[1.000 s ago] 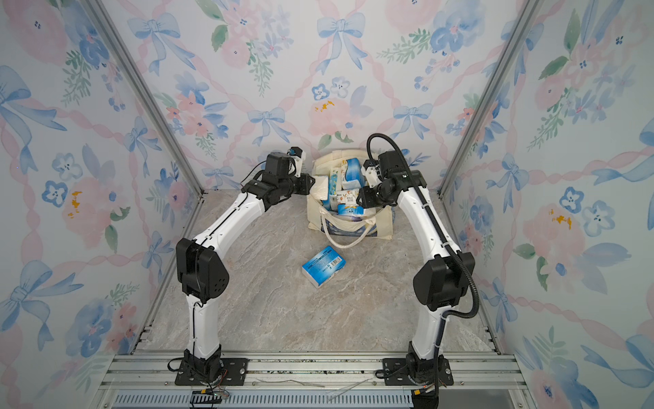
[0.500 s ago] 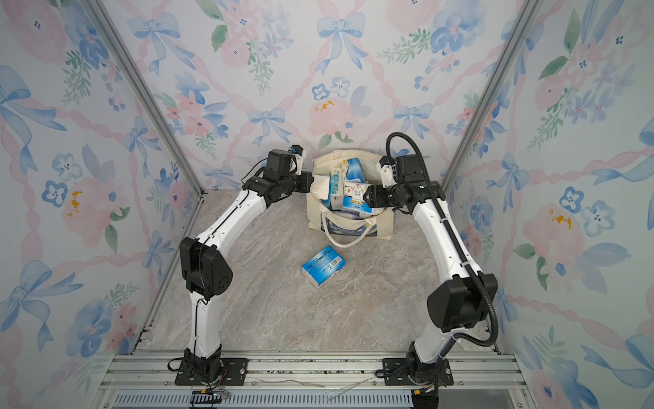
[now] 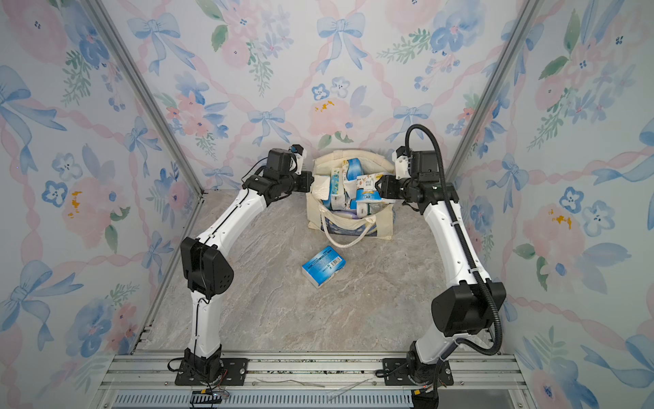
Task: Put tissues into the canvas bag
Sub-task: Adjust the pack of facial tissues in the canvas bag.
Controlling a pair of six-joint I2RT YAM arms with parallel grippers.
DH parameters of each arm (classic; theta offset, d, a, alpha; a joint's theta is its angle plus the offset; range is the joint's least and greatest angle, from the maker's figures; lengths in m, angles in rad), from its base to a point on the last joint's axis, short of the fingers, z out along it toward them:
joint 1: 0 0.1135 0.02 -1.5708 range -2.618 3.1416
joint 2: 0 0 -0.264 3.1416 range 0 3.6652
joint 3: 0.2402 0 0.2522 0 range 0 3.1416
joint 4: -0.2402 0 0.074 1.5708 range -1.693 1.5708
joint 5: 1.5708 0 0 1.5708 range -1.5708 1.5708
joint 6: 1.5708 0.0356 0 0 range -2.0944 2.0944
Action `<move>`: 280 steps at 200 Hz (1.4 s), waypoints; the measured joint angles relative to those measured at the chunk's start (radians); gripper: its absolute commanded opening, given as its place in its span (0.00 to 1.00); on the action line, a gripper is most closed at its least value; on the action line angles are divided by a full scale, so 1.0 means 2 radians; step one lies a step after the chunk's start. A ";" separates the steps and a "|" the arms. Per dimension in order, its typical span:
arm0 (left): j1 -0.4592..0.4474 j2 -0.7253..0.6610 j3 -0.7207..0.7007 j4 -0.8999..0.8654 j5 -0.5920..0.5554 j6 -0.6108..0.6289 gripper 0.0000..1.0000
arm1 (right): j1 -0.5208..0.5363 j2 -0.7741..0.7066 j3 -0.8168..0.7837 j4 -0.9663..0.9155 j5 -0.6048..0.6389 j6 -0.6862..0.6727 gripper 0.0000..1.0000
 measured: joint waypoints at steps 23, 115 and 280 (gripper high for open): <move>0.000 0.000 0.000 0.000 0.000 0.000 0.00 | 0.001 0.000 0.000 0.016 0.004 0.010 0.49; 0.000 0.003 0.005 -0.002 0.006 0.000 0.00 | 0.074 -0.001 0.010 0.095 0.197 -0.046 0.45; 0.006 0.003 0.006 -0.002 0.015 0.000 0.00 | 0.088 0.168 0.123 0.090 0.286 -0.099 0.49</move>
